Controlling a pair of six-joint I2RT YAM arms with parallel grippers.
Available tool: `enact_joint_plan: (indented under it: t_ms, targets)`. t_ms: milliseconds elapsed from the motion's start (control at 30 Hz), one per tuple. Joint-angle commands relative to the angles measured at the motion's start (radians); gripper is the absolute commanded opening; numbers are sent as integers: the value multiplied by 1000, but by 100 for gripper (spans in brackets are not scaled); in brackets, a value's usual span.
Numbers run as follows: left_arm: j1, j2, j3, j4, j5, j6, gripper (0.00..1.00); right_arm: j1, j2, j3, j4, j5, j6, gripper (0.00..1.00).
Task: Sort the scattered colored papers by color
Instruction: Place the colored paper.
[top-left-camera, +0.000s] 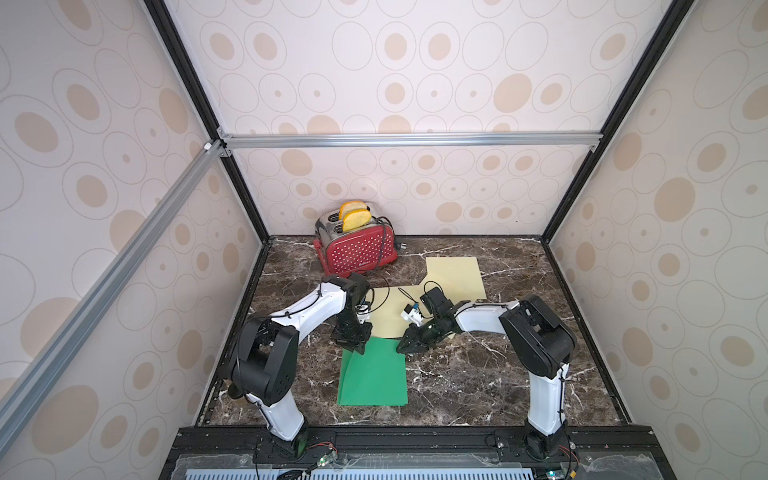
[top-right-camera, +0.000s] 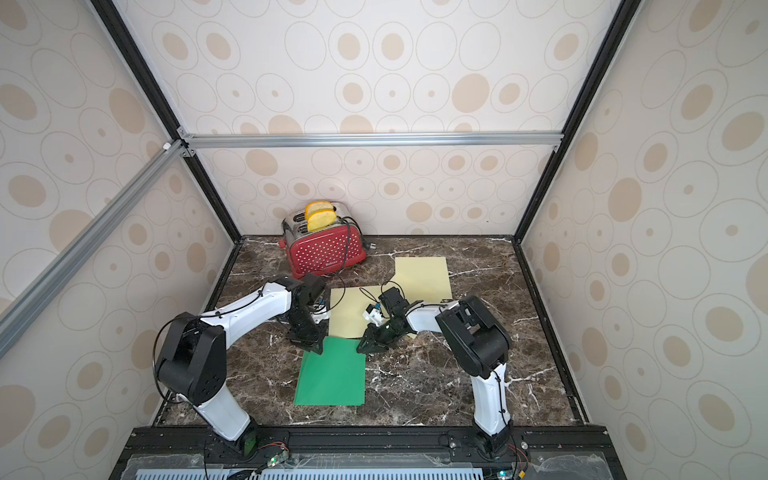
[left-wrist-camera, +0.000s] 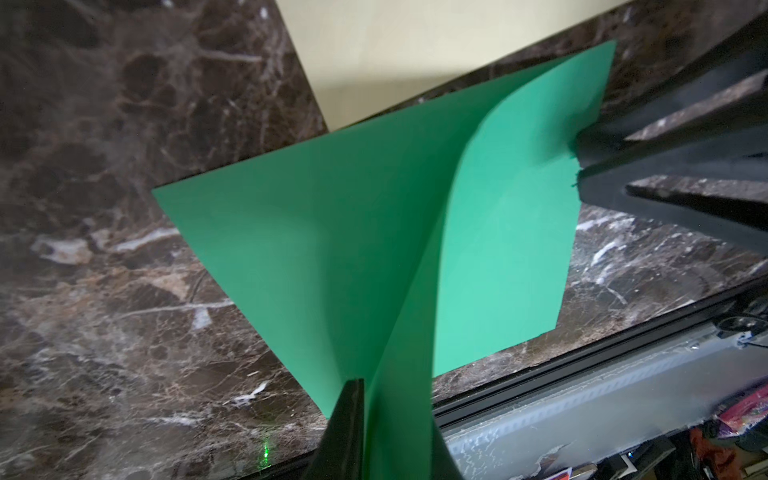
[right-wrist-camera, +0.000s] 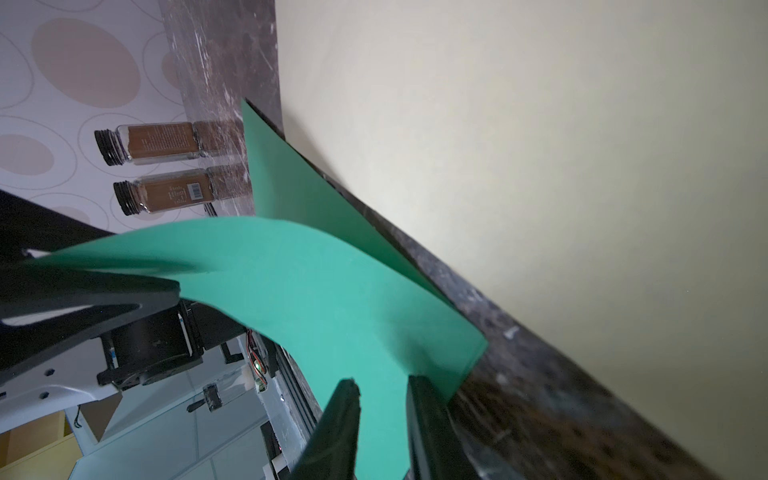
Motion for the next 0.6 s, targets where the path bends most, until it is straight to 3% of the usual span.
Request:
enact_joint_plan:
  t_ms: [0, 267, 567]
  targets:
    - [5, -24, 33, -60, -67, -1, 23, 9, 21, 10, -41, 6, -20, 26]
    - [4, -34, 72, -90, -151, -15, 28, 8, 15, -3, -34, 5, -20, 26]
    - [6, -135, 189, -110, -546, -89, 41, 7, 9, 15, -76, 13, -46, 27]
